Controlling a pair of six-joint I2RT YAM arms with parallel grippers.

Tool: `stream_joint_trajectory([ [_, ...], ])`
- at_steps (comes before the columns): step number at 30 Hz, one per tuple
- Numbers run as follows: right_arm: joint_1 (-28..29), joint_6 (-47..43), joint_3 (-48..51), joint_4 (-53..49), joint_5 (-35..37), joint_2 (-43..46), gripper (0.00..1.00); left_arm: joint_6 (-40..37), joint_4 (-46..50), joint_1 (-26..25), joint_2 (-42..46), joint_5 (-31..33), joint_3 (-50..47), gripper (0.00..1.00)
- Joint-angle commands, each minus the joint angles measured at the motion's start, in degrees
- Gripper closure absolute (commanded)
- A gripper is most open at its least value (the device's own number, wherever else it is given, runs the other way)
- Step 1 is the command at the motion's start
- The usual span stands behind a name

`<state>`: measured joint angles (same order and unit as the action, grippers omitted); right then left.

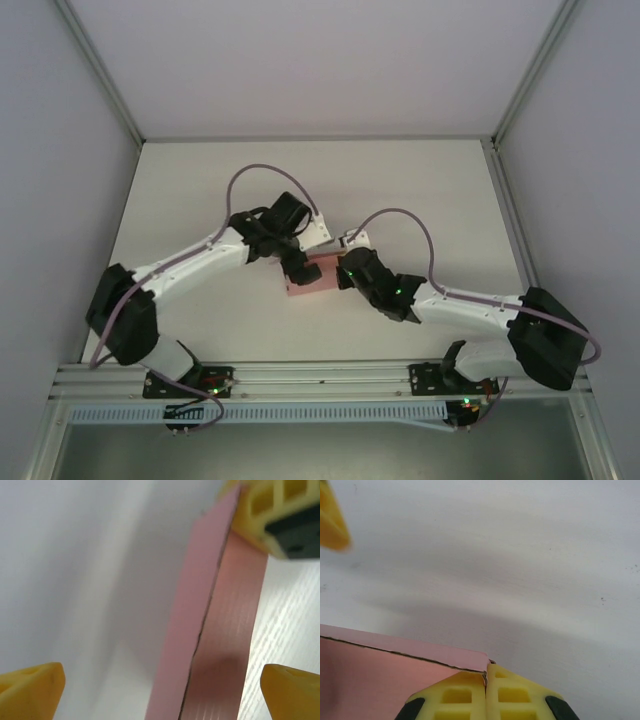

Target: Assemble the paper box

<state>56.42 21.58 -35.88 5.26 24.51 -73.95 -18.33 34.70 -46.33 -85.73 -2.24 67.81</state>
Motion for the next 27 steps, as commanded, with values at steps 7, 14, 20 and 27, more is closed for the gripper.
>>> stream_joint_trajectory([
  [7,1.36,2.15,-0.51,-11.89,-0.79,-1.43,1.0,30.55,-1.23,0.24,19.31,11.5,-10.99,0.09],
  [14,1.3,0.47,-1.09,-12.09,-3.67,-1.38,1.0,29.83,-1.17,0.4,18.92,9.6,-13.28,0.21],
  [20,1.32,0.2,-1.43,-12.82,-5.54,-1.45,1.0,27.54,1.57,1.74,12.83,9.68,-10.95,0.38],
  [27,1.33,0.56,-1.65,-14.4,-5.16,-1.42,1.0,29.16,3.42,1.91,12.37,8.45,-11.3,0.59],
])
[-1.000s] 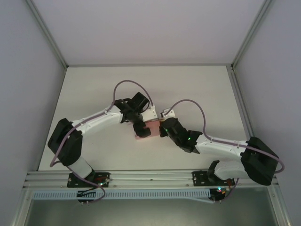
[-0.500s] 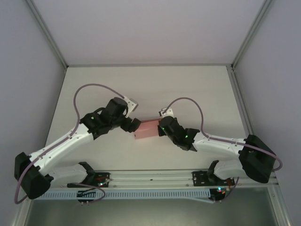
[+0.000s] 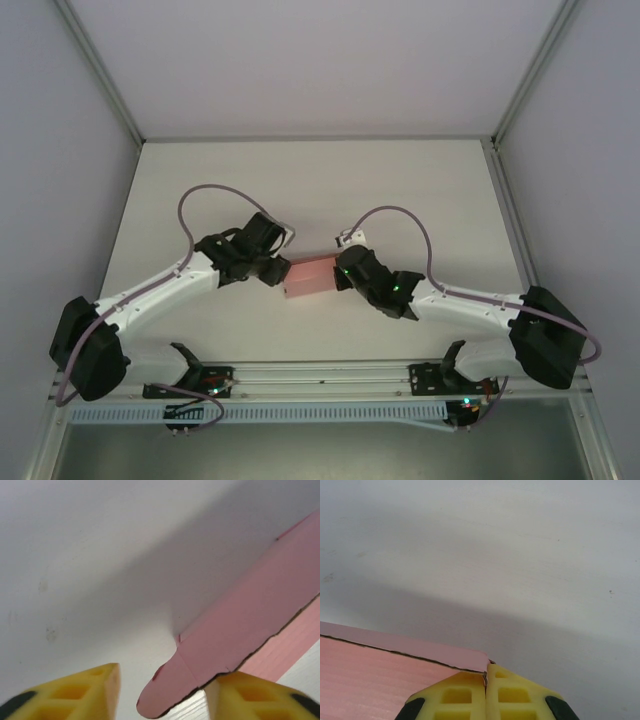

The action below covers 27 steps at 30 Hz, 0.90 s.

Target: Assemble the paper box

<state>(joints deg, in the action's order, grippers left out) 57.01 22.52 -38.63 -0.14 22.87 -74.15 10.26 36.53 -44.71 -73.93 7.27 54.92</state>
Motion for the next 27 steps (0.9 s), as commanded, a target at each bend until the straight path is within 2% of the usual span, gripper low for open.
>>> stream_joint_trajectory([
  [1,0.73,-0.38,1.1,-9.11,-3.62,-1.45,1.0,0.88,1.53,0.29,0.66,-1.63,1.85,0.62],
  [5,0.73,0.11,0.24,-10.43,-3.58,-2.39,1.0,1.72,1.97,0.19,1.2,-3.47,2.7,0.7],
  [12,0.76,0.86,-0.78,-12.37,-2.58,-3.42,1.0,4.27,3.52,-0.26,2.54,-3.88,3.01,0.91],
  [16,0.8,1.79,-1.27,-13.38,-1.81,-4.07,1.0,9.17,4.78,-0.43,1.44,-3.57,4.38,1.0],
  [18,1.36,3.4,-1.77,-14.5,-0.27,-4.53,1.0,13.49,5.83,-0.33,0.88,-2.82,5.61,1.0],
  [27,11.41,15.84,-4.64,-22.46,21.14,-7.1,1.0,28.45,5.13,0.53,1.91,-8.93,4.06,1.0],
])
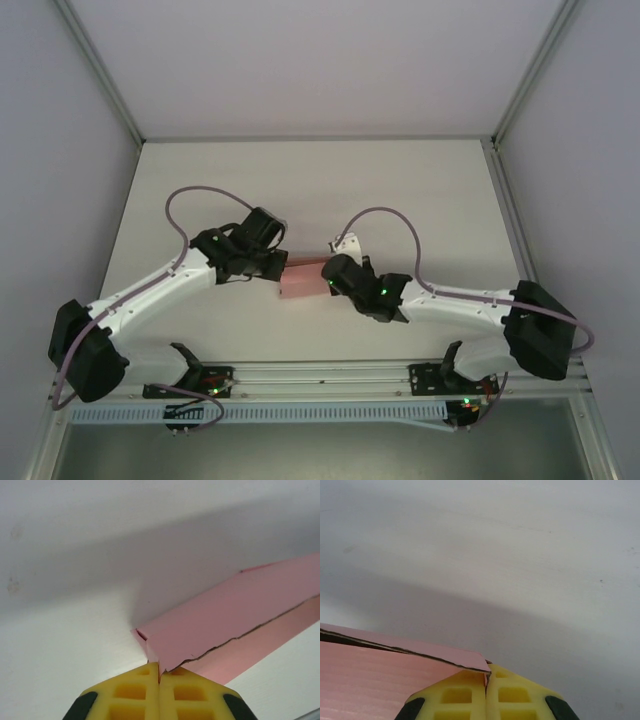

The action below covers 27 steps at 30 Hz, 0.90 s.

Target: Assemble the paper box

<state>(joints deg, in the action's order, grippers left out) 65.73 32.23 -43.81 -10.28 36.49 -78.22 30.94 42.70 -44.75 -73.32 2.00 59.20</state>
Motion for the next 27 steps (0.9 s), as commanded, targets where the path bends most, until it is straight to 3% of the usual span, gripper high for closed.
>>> stream_joint_trajectory([
  [1,3.77,7.04,0.0,-12.84,9.66,-3.81,1.0,8.83,-1.81,0.94,1.41,-4.88,-0.88,1.0],
  [7,6.57,8.78,-4.87,-18.1,13.53,-10.58,1.0,12.99,-4.45,4.29,1.36,-12.83,-1.89,1.0],
  [9,6.99,9.97,-5.57,-19.49,14.52,-11.77,1.0,13.16,-4.07,4.75,1.55,-12.9,-1.98,1.0],
  [19,7.04,7.74,-1.65,-11.95,11.15,-8.63,1.0,16.57,-6.35,7.99,3.91,-16.2,-5.24,1.0],
  [27,7.04,6.9,-0.23,-9.53,11.83,-7.83,1.0,9.11,-5.9,5.86,4.09,-10.1,-9.12,1.0],
])
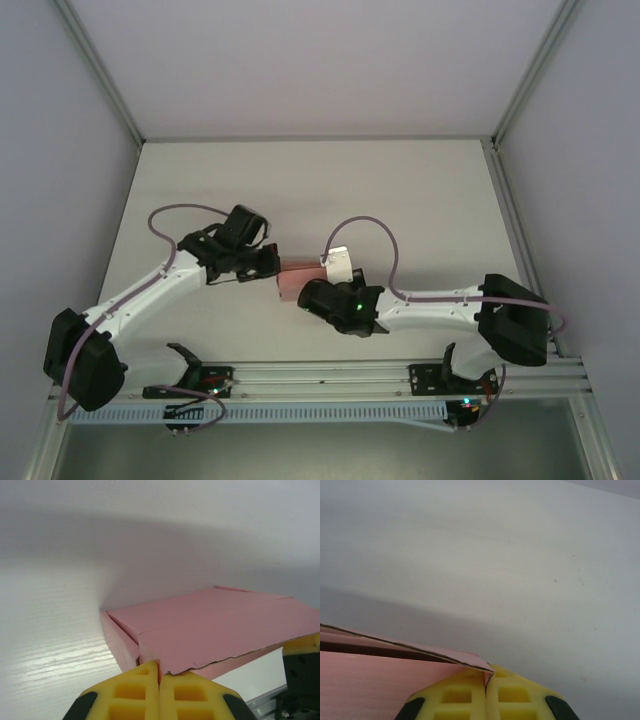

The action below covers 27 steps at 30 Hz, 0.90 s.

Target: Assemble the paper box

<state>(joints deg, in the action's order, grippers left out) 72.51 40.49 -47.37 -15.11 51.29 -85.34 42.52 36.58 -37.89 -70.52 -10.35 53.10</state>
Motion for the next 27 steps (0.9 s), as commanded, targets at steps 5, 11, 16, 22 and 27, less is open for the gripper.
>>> stream_joint_trajectory([
  [5,0.33,-3.15,5.15,-0.69,-2.95,0.84,1.0,-1.98,-1.7,-7.3,4.43,10.07,-8.49,1.0],
  [11,0.53,-7.23,10.16,8.49,-4.87,4.45,1.0,1.34,-7.23,-15.49,7.91,19.36,-16.63,1.0],
  [16,0.53,-8.98,15.63,16.57,-8.23,8.87,1.0,2.83,-11.13,-19.21,9.31,22.49,-21.35,1.0],
  [22,0.44,-8.87,17.66,18.93,-11.45,15.19,0.68,3.66,-9.89,-22.26,8.44,27.65,-19.39,1.0],
  [27,-1.67,-4.03,16.74,16.86,-14.58,19.95,0.29,4.32,-8.19,-23.64,6.83,30.92,-17.55,1.0],
])
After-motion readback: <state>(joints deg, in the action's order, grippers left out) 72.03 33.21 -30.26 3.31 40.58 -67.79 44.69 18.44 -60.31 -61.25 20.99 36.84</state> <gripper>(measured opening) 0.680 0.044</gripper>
